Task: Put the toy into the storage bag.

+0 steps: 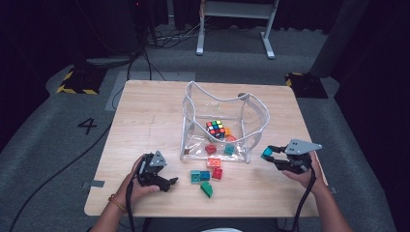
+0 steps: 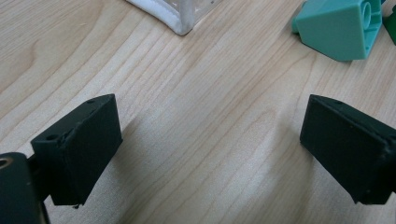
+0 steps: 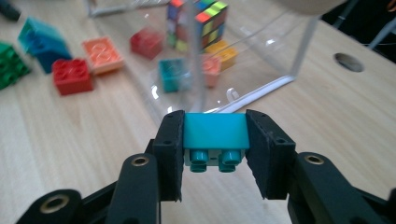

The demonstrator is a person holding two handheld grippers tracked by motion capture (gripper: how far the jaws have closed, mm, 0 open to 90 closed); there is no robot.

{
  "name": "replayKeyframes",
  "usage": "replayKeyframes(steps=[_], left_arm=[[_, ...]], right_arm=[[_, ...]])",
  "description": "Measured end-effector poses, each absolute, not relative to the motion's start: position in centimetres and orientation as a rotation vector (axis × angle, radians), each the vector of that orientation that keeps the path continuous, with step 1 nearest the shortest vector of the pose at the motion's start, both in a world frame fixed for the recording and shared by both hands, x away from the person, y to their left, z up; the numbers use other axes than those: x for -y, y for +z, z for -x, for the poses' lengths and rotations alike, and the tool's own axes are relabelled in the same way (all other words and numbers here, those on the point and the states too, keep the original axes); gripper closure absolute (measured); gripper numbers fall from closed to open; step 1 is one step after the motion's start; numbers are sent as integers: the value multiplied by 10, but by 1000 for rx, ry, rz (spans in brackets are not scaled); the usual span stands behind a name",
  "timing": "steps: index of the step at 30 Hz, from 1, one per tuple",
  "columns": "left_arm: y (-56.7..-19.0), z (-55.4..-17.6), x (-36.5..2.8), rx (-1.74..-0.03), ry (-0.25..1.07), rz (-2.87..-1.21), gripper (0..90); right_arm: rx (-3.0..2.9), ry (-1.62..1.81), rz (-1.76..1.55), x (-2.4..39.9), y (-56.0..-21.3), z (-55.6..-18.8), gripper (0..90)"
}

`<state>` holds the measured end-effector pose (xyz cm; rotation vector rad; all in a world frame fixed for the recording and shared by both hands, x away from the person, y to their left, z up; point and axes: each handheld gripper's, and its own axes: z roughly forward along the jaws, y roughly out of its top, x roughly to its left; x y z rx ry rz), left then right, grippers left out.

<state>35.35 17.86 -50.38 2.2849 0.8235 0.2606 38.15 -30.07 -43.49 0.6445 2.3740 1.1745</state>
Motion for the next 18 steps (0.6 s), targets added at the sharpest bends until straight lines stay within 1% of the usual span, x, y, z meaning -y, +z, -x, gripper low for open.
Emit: replayKeyframes(steps=[6,8,10,11,12,18], left_arm=[[-504,-354,-179,-823,261,-2286,55],[-504,-354,-179,-823,261,-2285,55],[-504,-354,-179,-823,261,-2286,55],[-504,-354,-179,-823,261,-2285,55],[-504,-354,-179,-823,261,-2285,55],[-504,-354,-179,-823,261,-2285,55]], right_arm=[[-2297,1184,-710,314,-420,-398,595],[-2244,1233,-762,324,-409,-410,595],[-2228,1222,-766,326,-406,-413,595],[-2213,1225,-780,330,-398,-420,595],[-2213,1225,-780,330,-398,-420,595],[-2146,1212,-810,333,-372,-440,594]])
